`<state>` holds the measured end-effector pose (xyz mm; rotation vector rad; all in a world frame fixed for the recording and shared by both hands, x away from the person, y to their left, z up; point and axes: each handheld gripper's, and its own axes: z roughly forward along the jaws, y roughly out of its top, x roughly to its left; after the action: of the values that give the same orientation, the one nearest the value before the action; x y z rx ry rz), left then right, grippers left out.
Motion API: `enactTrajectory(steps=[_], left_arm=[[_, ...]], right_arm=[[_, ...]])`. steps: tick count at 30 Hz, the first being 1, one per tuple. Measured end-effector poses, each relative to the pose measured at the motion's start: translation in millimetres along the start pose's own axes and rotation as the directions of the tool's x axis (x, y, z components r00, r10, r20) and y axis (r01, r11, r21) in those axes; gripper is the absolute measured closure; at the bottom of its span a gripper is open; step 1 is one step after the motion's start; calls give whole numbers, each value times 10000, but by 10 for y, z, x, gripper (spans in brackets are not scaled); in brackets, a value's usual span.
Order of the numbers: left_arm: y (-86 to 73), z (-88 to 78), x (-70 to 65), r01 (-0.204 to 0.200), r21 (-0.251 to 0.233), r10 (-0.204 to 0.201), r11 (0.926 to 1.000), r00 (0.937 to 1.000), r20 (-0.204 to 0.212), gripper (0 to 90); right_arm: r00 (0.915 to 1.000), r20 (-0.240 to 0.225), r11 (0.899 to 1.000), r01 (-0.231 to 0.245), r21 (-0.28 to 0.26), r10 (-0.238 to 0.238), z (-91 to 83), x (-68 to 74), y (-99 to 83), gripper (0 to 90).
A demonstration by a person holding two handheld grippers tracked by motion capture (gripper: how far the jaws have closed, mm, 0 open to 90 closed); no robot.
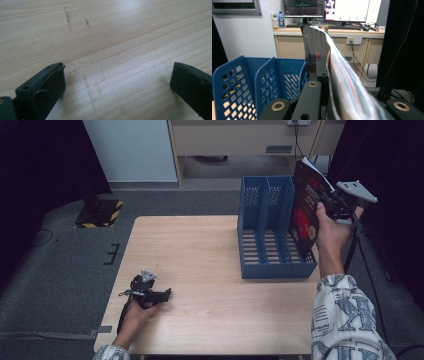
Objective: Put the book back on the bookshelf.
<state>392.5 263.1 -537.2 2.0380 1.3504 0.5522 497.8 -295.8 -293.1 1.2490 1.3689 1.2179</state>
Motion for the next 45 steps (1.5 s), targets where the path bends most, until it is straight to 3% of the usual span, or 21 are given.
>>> enactTrajectory(steps=[7, 14, 16, 27, 45], left_arm=[[1, 2, -5, 37, -6, -37, 10000, 10000, -37, 0], [8, 8, -3, 50, -4, -50, 10000, 10000, -43, 0], [7, 8, -4, 50, -3, -50, 10000, 10000, -43, 0], [8, 8, -3, 49, -3, -49, 10000, 10000, -43, 0], [5, 6, -8, 76, -7, -76, 10000, 9999, -72, 0]], right_arm=[[9997, 172, 9998, -152, 138, 150, 33, -37, -122, 871], [9998, 16, 9997, -176, 161, 176, 97, 6, -215, 872], [10000, 13, 9997, 68, 216, -68, 106, 32, -230, 871], [9992, 117, 9986, 371, 368, -375, 148, 107, -327, 872], [9998, 121, 9989, 176, 439, -181, 222, 46, -507, 871]])
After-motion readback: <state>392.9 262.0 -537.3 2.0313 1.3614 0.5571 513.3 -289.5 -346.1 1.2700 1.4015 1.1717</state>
